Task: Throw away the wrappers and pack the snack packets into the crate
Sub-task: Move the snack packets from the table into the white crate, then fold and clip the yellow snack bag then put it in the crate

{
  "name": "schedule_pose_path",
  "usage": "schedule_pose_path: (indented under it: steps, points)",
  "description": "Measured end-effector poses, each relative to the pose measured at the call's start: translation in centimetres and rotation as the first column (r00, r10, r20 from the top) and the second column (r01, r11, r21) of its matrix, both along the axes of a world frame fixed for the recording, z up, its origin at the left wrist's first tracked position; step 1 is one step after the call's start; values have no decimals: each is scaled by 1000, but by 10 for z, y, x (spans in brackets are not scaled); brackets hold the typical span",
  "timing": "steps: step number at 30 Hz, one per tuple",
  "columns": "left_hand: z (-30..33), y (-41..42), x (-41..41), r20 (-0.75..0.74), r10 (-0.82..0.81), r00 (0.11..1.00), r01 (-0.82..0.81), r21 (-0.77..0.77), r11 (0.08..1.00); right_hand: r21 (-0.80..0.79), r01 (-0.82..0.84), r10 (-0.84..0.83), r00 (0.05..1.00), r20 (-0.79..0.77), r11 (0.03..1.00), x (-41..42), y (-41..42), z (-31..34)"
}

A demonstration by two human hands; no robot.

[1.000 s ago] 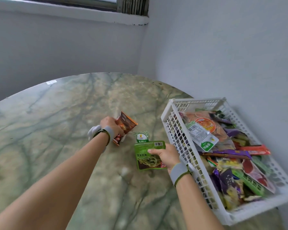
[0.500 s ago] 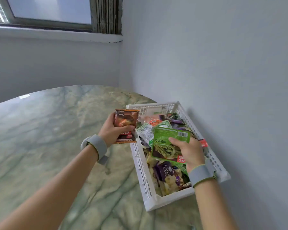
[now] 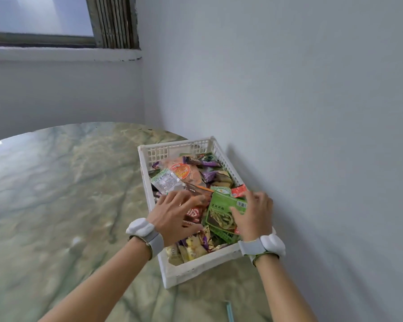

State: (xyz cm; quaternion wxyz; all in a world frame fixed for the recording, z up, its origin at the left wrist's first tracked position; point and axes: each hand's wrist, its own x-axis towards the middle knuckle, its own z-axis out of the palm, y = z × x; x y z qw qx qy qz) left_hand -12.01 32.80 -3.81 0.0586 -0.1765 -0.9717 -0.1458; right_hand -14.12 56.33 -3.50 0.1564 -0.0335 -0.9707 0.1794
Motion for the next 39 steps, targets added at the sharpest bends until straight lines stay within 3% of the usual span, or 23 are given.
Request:
schedule_pose_path:
  steps: [2, 4, 6, 10, 15, 18, 21, 27, 29, 33, 37, 39]
  points:
    - [-11, -4, 7, 137, -21, 990, 42, -151, 988, -5, -141, 140, 974, 178, 990, 6, -6, -12]
    - [-19, -5, 7, 184, 52, 982, -22, -164, 986, -30, -181, 181, 927, 330, 983, 2, -4, -23]
    - [-22, -1, 7, 180, 110, 977, -77, -181, 980, -26, -165, 164, 932, 322, 986, -1, -5, -24]
    - [-21, 1, 14, 224, 242, 944, -185, -246, 952, 48, -115, 107, 984, 143, 992, 17, -14, -31]
    - [0, -9, 19, 255, 206, 945, -122, -310, 943, 5, -188, 179, 943, 282, 982, 28, -7, -25]
    - [12, -17, 34, 340, 169, 925, -76, -271, 960, -22, -237, 226, 886, 405, 971, 60, -6, -21]
    - [13, -27, 58, 320, 167, 933, -99, -217, 971, -83, -197, 214, 876, 433, 977, 91, -5, -17]
    - [-3, -46, 151, 171, 159, 972, -187, 164, 969, -244, -109, 205, 888, 412, 964, 177, -17, -5]
    - [-12, -47, 176, 198, 132, 971, -180, 247, 952, -279, -85, 202, 883, 424, 956, 203, -22, -7]
    - [-29, -26, 226, 556, -1, 831, -82, 124, 989, -232, -61, 179, 826, 535, 971, 265, -25, -24]
    - [-60, 7, 275, 773, -28, 634, 3, 34, 999, -189, -73, 199, 539, 818, 979, 337, -14, -39]
    - [-70, 16, 290, 815, -19, 579, -65, 69, 995, -143, -42, 141, 574, 806, 989, 361, -7, -49]
